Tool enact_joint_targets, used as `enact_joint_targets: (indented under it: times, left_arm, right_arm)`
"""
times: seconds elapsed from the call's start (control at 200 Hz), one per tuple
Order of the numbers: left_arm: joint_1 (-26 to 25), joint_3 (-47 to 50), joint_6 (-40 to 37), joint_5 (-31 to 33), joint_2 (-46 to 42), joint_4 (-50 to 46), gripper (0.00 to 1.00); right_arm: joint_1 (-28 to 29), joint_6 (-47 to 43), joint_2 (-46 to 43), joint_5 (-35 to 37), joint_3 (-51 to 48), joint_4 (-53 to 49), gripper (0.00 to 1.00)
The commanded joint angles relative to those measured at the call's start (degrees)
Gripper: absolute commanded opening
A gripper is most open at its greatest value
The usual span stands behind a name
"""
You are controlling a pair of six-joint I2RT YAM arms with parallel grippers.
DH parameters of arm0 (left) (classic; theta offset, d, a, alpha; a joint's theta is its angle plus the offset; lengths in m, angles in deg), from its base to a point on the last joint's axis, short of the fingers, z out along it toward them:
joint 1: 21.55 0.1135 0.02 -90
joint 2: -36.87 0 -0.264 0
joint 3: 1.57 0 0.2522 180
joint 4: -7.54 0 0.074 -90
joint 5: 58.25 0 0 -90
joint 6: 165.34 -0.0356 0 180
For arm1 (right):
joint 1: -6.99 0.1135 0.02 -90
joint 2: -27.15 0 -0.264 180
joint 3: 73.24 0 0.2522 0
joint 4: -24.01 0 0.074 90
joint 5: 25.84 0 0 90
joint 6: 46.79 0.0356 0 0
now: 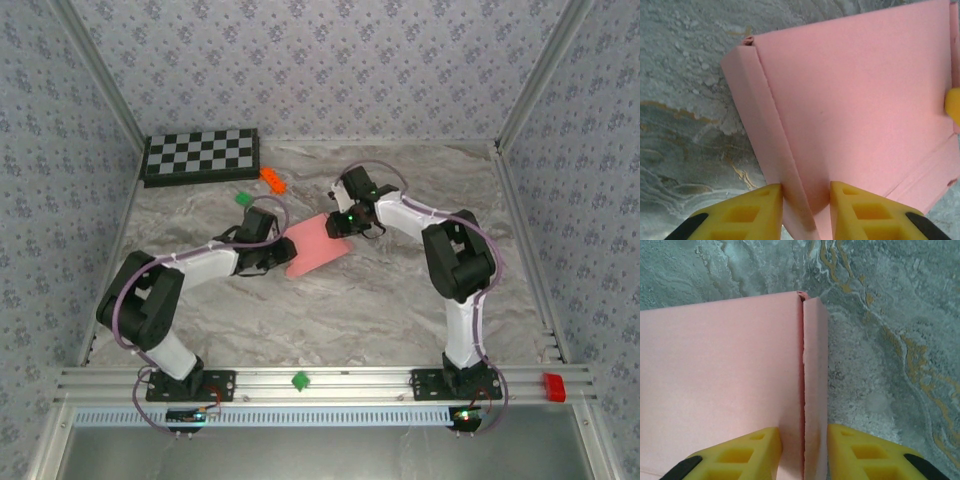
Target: Fold the paper box
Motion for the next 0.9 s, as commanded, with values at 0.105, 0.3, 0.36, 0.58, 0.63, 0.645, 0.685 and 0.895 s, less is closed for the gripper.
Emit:
enact_joint_targets:
  times: [0.105,0.3,0.36,0.58,0.63,0.645,0.685,0.895]
  left_arm:
    - [-3.78,1.35,2.04,-1.85,-0.38,0.37,0.31]
    - [-5.15,1.00,2.25,-0.44,-2.20,-0.14,0.35]
    - [-5.17,0.57,1.37,1.27,-3.60,-2.16,0.39]
    - [-5.11,-4.00,-5.85,9.14,-8.60,-13.59,0.55]
    - [-4.84,-5.18,-8.06,11.14,-9.34,-16.02,0.58]
    - [-4.69,-5.55,-8.74,11.76,-9.58,-16.76,0.59]
    - [-4.20,-6.39,-10.56,12.99,-9.93,-18.09,0.61]
    - [0.70,-10.74,-20.08,12.73,-9.00,-19.69,0.64]
  right_arm:
    - [1.19,-5.97,4.52,1.46,3.64,-6.82,0.35]
    - [1.23,-6.00,3.06,4.22,5.77,-6.96,0.42]
    - [1.02,-5.43,1.91,5.49,6.22,-7.03,0.46]
    - [-1.01,0.79,-5.59,9.02,3.23,-3.89,0.52]
    - [-1.73,2.75,-7.85,9.37,1.02,-2.46,0.53]
    - [-1.95,3.25,-8.57,9.45,0.39,-1.97,0.54]
    - [-2.55,4.59,-10.57,9.54,-1.82,-0.66,0.54]
    - [-5.49,10.49,-21.89,9.56,-15.30,5.78,0.54]
